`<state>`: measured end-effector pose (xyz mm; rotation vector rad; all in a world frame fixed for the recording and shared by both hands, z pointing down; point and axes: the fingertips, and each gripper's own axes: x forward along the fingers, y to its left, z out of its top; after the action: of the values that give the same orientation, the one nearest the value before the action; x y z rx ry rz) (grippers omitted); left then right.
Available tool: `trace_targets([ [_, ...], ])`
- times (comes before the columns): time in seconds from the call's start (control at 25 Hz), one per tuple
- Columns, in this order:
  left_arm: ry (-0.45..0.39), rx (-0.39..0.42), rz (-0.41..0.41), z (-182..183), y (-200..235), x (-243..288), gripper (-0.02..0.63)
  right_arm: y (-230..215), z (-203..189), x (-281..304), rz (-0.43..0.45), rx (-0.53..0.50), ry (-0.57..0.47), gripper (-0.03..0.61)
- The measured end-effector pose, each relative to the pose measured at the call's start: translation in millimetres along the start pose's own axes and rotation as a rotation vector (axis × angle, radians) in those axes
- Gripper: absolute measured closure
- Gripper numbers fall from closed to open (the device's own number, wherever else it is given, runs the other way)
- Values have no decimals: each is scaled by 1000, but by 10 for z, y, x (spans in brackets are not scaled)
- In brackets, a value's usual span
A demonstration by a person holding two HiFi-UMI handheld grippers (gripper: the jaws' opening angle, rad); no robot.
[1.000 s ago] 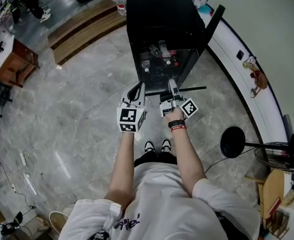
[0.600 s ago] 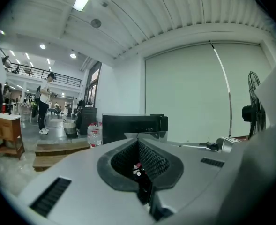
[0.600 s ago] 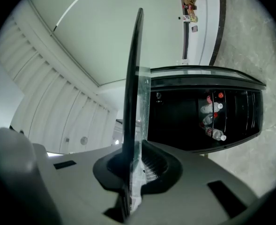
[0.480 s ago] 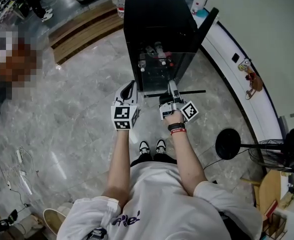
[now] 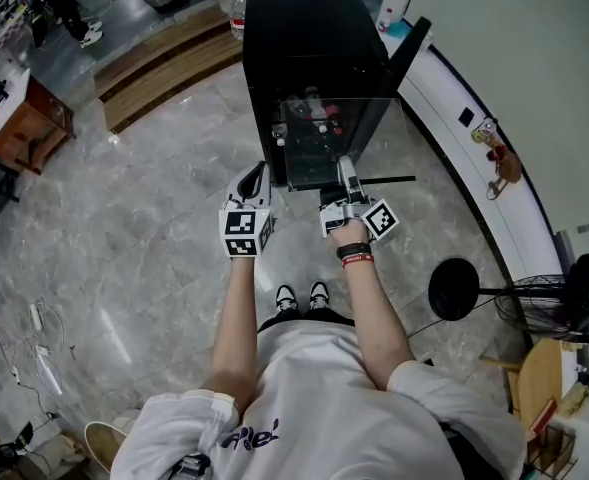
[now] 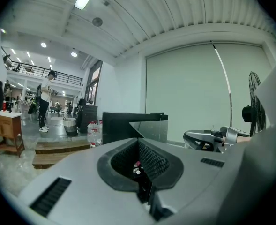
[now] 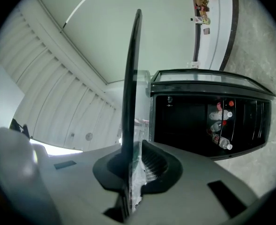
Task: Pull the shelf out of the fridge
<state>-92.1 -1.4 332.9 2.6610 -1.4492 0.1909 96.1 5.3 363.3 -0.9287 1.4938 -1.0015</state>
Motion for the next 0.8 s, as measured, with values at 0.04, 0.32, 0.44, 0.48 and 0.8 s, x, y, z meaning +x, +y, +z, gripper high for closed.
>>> trace_targets([
  [0.04,-2,-1,-1,-1,1,8,597,15,3,12,6,-5,2,541],
  [0.32,-8,-12,-4,22,18,7,597,135,-2,65,38,-10,0,541],
  [0.44,-10,-18,-3,20,63,28,597,177,-24,132,51,10,-5,541],
  [0.48,-10,-18,-3,18,75,38,597,189,-32,156,56,14,-3,541],
  [0.8,-14,-27,-2,9,150,47,597,211,-76,232,70,0,7,541],
])
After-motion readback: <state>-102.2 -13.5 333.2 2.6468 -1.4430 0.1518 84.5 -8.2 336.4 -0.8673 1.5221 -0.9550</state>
